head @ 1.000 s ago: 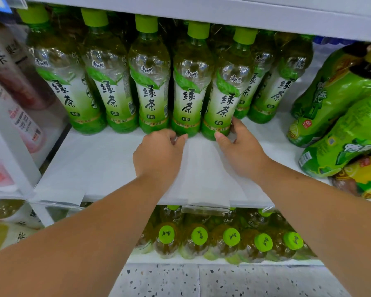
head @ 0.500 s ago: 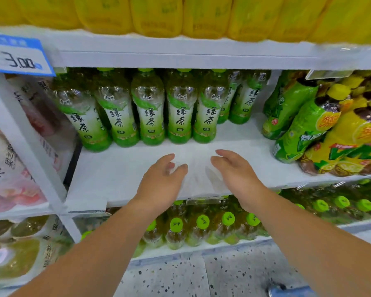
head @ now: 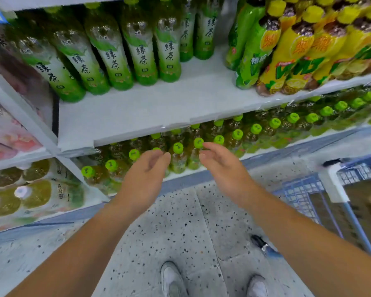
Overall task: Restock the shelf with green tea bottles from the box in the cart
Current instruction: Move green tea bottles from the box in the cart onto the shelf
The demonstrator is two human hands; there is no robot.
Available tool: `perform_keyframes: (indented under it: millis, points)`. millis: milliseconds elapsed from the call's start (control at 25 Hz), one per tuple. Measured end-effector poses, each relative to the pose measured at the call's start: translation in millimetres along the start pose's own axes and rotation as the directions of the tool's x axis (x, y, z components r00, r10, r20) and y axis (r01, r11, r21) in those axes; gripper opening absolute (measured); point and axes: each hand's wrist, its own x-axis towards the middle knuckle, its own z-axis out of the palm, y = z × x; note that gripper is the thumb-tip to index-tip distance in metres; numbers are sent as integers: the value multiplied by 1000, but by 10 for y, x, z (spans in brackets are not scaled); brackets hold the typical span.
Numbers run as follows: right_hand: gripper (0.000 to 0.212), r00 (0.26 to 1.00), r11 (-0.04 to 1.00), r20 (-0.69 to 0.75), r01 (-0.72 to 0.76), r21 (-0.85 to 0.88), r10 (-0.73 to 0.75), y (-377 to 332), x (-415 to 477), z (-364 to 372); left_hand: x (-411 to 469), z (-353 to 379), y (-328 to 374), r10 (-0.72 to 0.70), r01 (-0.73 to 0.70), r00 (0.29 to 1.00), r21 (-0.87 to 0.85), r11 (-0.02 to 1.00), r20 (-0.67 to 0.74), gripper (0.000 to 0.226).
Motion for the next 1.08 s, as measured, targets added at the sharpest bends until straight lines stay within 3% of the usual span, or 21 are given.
perform_keyframes:
  millis: [320,560,720,920,1080]
  points:
    - [39,982,989,-132,-123,86,134,371,-1141,-1507,-912,1374,638,39,-40,985,0,999,166,43]
    - [34,966,999,-252,-45,18,48,541,-1884,-2843,-1548,2541,1448,118,-117,955,-18,993,272,35]
    - [34,935,995,-350,19,-100,-53,751,-2243,-3770,-1786,3496,1895,181,-168,924,-70,983,336,46]
    - [44,945,977,-326,-84,-197,16,1191,-2484,-4704,-1888,4476,2190,111,-90,945,-81,993,307,26]
    - [40,924,966,-353,-210,-148,147,1597,-2362,-5161,-1767,5165,2272,29,-8,943,-65,998,333,35]
